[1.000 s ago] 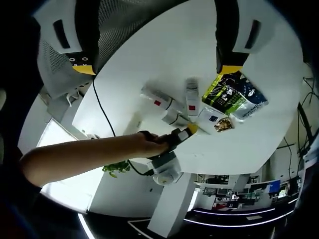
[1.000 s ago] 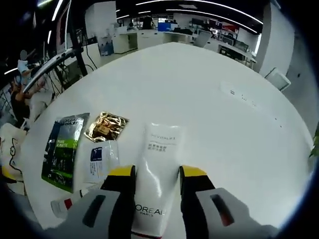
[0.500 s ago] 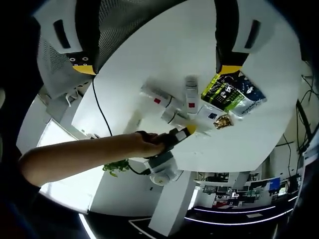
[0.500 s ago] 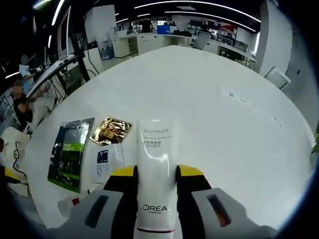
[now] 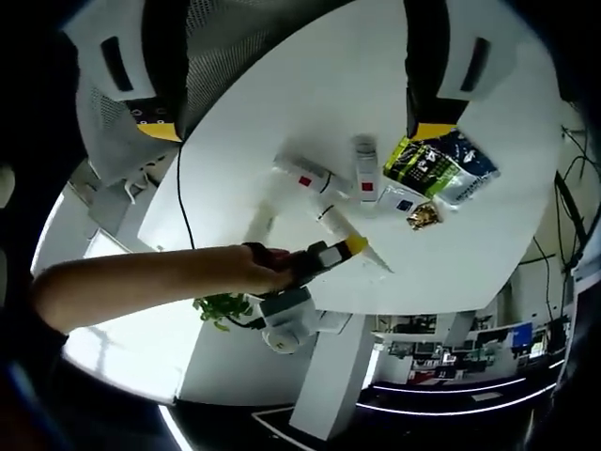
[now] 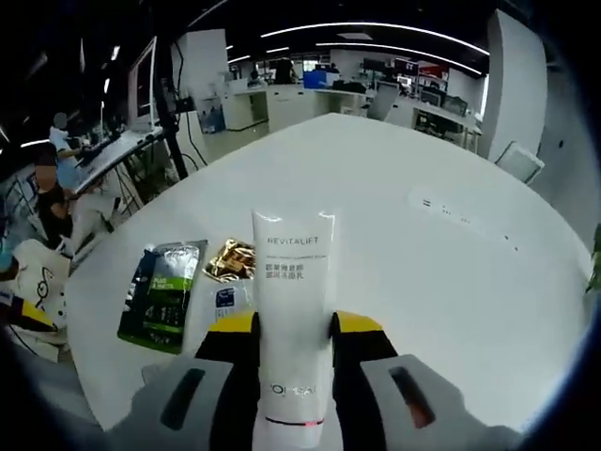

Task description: Arrange the skincare products in the storage area until every visible bottle or jar stands upright without overlapping.

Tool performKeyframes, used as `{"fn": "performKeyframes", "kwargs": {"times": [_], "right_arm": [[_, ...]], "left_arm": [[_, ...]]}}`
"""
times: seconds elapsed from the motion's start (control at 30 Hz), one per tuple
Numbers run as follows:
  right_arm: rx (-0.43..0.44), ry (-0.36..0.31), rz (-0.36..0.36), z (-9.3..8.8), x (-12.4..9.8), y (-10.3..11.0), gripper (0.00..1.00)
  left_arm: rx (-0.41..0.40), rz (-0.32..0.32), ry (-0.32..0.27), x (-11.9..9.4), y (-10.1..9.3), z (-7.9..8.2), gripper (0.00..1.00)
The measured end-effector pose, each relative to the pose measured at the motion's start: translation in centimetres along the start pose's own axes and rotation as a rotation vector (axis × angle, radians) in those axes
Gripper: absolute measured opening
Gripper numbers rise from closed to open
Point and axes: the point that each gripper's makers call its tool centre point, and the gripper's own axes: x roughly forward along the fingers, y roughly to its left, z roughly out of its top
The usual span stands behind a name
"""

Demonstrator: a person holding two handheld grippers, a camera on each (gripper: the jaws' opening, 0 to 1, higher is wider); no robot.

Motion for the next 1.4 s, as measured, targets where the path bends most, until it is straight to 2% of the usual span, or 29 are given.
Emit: {"fn": "performKeyframes", "kwargs": {"times": [0.23,0.6,0.73,0.83,1.0,1.13,1.4], "right_arm": [[0.001,-0.061,0.008,0.4,-2.7,0.3,0.28],[-0.008,-0.114,0.014,0.0,-6.9,0.6,0.28],[-0.012,-0.139,0.026,0.6,-8.5,0.9,0.27],[-0.035,-0.178,0.036,2.1,-10.4,1.3,0.27],[-0.097,-0.209,0.026,4.4,-11.6,0.6,0.27],[-0.092,-0.246,0.025,6.3,-12.9,0.0,0.27],[-0.142,-0.277,0.011,9.8,-15.4,-0.7,0.27]], "left_arm": [[0.029,0.001,-0.016,-0.4,-0.8,0.9,0.88],[0.057,0.001,-0.033,-0.6,-2.2,2.0,0.87],[0.065,-0.003,-0.043,-0.5,-2.7,2.7,0.87],[0.072,-0.007,-0.06,-0.3,-3.2,3.8,0.87],[0.087,-0.009,-0.092,-0.3,-4.1,5.9,0.87],[0.096,-0.006,-0.109,-0.3,-4.4,6.7,0.87],[0.091,-0.004,-0.132,-0.4,-4.7,7.9,0.86]]}}
